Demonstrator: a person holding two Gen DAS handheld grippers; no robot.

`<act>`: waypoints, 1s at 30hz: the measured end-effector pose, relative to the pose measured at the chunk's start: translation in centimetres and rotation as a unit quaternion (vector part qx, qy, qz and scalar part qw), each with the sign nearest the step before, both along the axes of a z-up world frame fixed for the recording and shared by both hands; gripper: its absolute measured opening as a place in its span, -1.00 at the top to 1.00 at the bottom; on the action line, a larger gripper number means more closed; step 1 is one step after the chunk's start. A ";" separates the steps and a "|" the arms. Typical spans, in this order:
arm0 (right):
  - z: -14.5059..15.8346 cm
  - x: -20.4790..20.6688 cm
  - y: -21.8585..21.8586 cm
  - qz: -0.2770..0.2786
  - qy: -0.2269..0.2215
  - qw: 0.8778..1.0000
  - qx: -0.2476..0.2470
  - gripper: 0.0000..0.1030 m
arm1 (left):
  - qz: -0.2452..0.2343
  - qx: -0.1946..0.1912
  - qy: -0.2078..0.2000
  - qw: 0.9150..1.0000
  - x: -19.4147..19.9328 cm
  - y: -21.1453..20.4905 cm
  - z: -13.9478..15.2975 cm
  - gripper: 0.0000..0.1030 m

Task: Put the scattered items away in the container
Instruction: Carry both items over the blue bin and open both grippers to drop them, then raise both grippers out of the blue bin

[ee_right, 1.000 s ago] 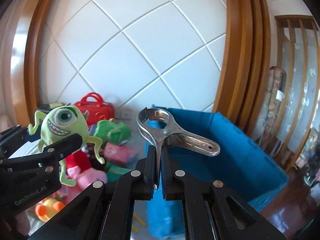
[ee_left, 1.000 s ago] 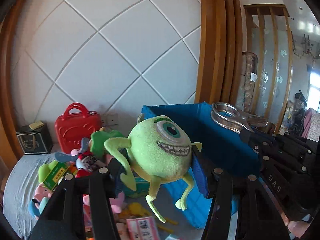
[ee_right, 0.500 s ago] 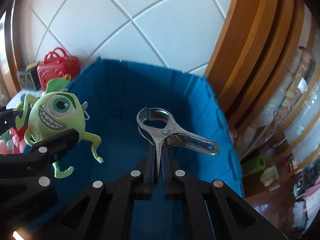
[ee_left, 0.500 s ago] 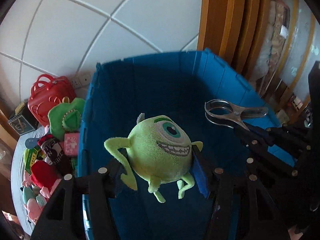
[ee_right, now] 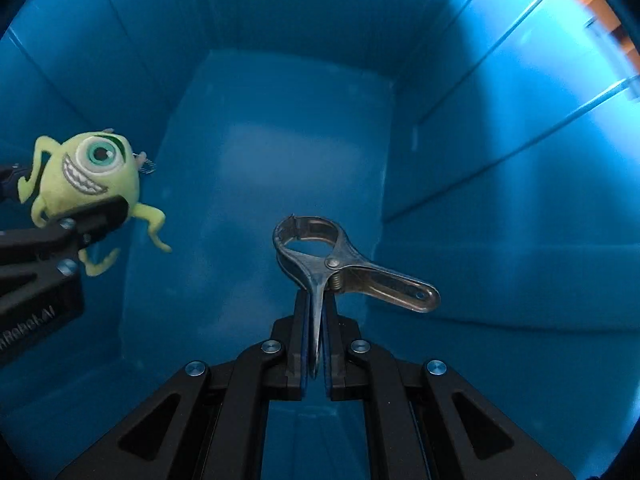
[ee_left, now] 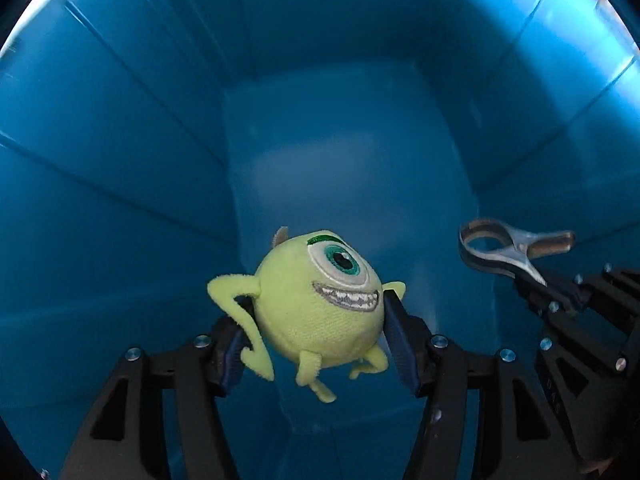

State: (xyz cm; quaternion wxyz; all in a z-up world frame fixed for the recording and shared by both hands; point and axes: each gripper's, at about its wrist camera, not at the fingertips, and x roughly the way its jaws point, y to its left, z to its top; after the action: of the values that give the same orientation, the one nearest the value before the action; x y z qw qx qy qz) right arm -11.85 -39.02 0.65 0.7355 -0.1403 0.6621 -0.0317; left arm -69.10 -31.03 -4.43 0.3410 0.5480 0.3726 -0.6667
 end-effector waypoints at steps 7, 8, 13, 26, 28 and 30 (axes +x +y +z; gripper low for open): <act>-2.6 -0.4 0.0 -0.004 0.039 0.999 -0.012 0.90 | -0.025 -0.008 -0.034 0.999 -1.0 1.6 -0.9 -0.58; -2.5 -0.5 -0.1 -0.008 0.037 0.999 -0.009 0.90 | -0.027 -0.006 -0.038 0.999 -1.2 1.5 -0.8 -0.58; -2.1 -0.2 -1.1 -0.011 0.024 1.000 -0.014 0.76 | -0.028 -0.004 -0.051 0.998 -1.6 1.1 -0.6 -0.58; 2.6 -1.4 -1.0 0.007 -0.017 1.000 -0.017 -0.97 | -0.002 -0.032 -0.019 0.999 1.5 1.9 4.0 -0.58; 4.3 -2.7 -0.7 0.013 -0.032 0.999 -0.014 -0.98 | -0.002 -0.050 -0.007 0.999 2.3 2.6 5.9 -0.58; 6.1 -4.3 -0.3 0.020 -0.056 0.998 -0.018 -0.99 | -0.003 -0.071 0.011 0.997 3.3 3.8 8.1 -0.58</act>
State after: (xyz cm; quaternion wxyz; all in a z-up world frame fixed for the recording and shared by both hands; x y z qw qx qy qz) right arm -16.15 -39.36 6.73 0.7691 -0.1646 0.6165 -0.0362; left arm -65.79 -27.27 3.65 0.3726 0.5161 0.3261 -0.6989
